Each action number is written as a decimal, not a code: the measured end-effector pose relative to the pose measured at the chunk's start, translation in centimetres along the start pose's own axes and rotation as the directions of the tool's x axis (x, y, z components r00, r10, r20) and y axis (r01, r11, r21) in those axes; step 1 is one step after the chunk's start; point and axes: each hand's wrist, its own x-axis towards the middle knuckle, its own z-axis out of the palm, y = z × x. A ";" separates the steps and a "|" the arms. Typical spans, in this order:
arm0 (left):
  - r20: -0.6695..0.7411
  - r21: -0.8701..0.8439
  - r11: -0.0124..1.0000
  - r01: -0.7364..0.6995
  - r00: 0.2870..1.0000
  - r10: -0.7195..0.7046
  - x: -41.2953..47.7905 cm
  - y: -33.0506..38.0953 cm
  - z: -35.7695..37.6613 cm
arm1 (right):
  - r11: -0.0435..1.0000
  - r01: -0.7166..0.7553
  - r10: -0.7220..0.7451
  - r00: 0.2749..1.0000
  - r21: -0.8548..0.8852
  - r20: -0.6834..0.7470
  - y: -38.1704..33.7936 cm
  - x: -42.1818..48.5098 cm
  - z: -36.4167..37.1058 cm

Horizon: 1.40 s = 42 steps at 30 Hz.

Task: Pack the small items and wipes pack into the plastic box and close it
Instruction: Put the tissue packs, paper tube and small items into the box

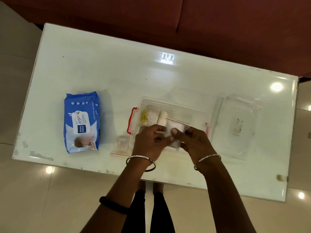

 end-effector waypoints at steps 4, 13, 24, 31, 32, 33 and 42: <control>-0.097 0.066 0.996 -0.052 0.994 0.058 0.5 0.0 0.4 | 0.993 0.001 -0.033 0.964 -0.122 -0.264 0.3 1.7 -1.0; -0.400 0.254 0.947 -0.198 0.870 0.289 0.3 0.5 -3.8 | 0.923 -0.168 -0.038 0.855 -0.346 -0.517 0.6 6.5 0.5; -0.456 0.110 0.991 -0.080 0.882 0.122 1.1 -2.2 -6.9 | 0.869 -0.101 -0.207 0.815 -0.485 -0.541 1.4 7.0 2.2; -0.526 0.043 0.999 0.023 0.850 0.003 0.2 -4.9 -10.4 | 0.819 -0.009 -0.340 0.799 -0.574 -0.497 0.6 2.9 3.1; -0.529 0.076 0.996 0.050 0.849 -0.003 0.0 -5.5 -10.8 | 0.815 0.054 -0.390 0.787 -0.577 -0.478 0.5 2.0 3.7; -0.524 0.125 0.988 0.088 0.851 -0.009 -0.1 -6.0 -11.0 | 0.813 0.112 -0.429 0.780 -0.572 -0.456 0.4 1.1 4.4; -0.299 0.394 0.875 0.283 0.939 -0.169 1.3 -9.7 -9.1 | 0.847 0.229 -0.378 0.894 -0.480 -0.240 3.6 -4.0 10.5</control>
